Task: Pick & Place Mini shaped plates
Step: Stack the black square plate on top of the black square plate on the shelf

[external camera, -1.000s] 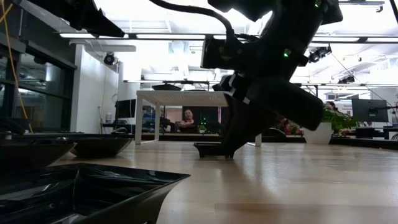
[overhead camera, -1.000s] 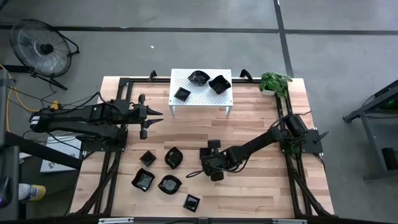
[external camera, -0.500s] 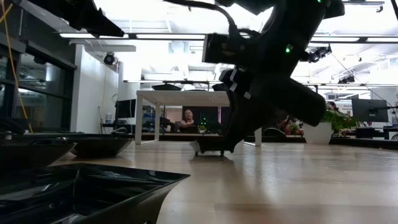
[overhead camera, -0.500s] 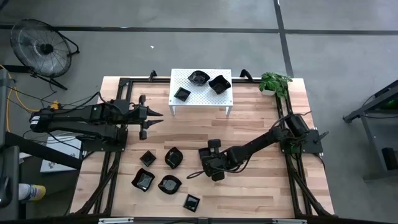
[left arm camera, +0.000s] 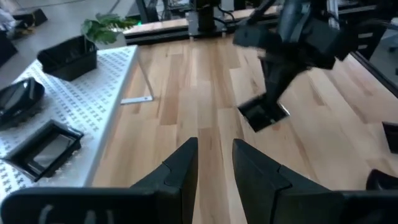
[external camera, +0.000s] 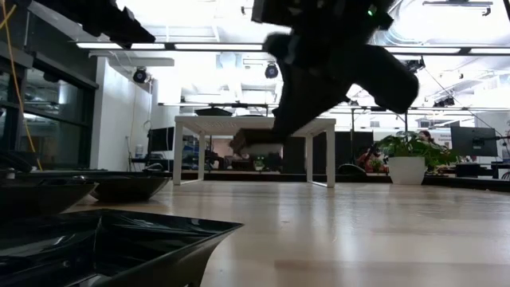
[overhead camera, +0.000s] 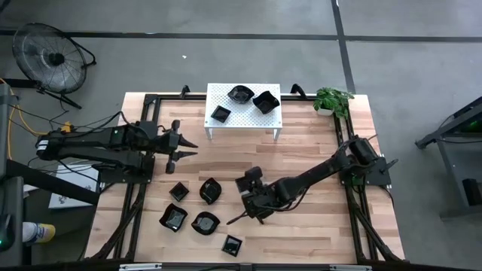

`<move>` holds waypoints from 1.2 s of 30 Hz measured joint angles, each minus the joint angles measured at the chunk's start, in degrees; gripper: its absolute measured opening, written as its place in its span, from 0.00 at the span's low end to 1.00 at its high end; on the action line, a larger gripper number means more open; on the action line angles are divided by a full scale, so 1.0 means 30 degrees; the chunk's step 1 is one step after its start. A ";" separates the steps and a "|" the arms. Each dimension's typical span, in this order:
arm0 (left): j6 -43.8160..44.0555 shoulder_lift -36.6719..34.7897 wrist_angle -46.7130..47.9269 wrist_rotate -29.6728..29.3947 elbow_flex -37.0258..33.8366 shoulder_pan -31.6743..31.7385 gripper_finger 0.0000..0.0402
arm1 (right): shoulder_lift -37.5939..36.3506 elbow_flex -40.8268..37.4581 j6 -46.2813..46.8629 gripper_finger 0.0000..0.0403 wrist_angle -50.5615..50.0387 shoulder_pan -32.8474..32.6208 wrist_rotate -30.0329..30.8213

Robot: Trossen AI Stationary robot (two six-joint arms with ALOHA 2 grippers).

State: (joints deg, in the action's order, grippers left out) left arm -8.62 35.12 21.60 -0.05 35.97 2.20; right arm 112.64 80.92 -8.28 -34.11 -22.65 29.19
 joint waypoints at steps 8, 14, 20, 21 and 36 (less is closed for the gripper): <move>-0.0022 -0.0009 0.0002 -0.0125 0.0000 0.0007 0.24 | 0.0000 0.2576 -0.1425 0.00 -0.2043 0.1457 0.0383; -0.0062 -0.0009 0.0351 -0.0169 0.0000 0.0007 0.24 | 0.0000 0.4423 -0.3013 0.00 -0.2796 0.2570 -0.0539; -0.0188 -0.0098 0.1076 -0.1383 0.0000 0.0006 0.24 | 0.0000 0.5857 -0.3995 0.00 -0.3428 0.3845 -0.0536; -0.0330 -0.0216 0.1139 -0.1738 0.0000 0.0007 0.24 | 0.0000 0.6088 -0.3868 0.00 -0.3554 0.4076 -0.0571; -0.1698 -0.3474 0.3059 -0.4020 -0.0005 0.0002 0.24 | 0.0000 0.9153 -0.2222 0.00 -0.3696 0.6749 -0.1877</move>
State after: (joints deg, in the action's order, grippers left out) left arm -13.72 24.70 30.78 -12.11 35.95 2.20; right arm 112.64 108.38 -14.95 -45.19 -2.41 23.56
